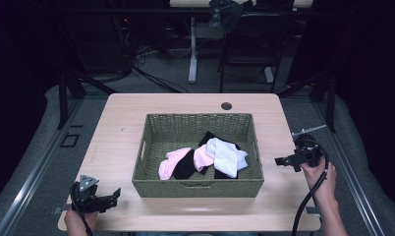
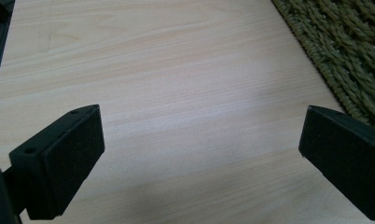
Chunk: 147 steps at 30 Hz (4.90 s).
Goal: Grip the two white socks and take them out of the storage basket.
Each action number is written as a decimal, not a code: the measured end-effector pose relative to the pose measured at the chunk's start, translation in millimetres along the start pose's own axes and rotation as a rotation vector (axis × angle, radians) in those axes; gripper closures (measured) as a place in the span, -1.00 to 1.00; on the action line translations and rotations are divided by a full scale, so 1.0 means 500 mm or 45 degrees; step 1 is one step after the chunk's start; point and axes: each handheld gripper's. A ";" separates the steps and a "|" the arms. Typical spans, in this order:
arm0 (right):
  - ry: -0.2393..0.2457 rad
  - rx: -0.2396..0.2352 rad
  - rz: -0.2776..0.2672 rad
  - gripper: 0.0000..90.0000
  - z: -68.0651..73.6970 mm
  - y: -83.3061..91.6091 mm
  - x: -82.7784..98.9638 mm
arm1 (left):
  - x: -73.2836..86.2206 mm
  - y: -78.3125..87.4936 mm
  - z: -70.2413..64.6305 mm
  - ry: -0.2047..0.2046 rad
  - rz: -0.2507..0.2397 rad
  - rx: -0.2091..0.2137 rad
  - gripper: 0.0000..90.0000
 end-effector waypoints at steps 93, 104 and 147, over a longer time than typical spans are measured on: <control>0.349 -0.040 0.412 -0.03 0.312 -0.262 -0.312 | -0.009 -0.012 -0.010 -0.022 0.002 0.017 -1.00; 0.321 -0.014 0.448 0.40 0.312 -0.278 -0.306 | -0.009 -0.013 -0.010 -0.027 0.009 0.021 -1.00; 0.383 -0.002 0.385 0.80 0.322 -0.102 -0.363 | -0.010 -0.012 -0.010 -0.031 0.009 0.020 -1.00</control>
Point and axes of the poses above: each handheld gripper's, and its own axes: y roughly backward along the jaws, x roughly out of its underside, z roughly to its left, and after that the axes turned 2 degrees about -z, right-handed
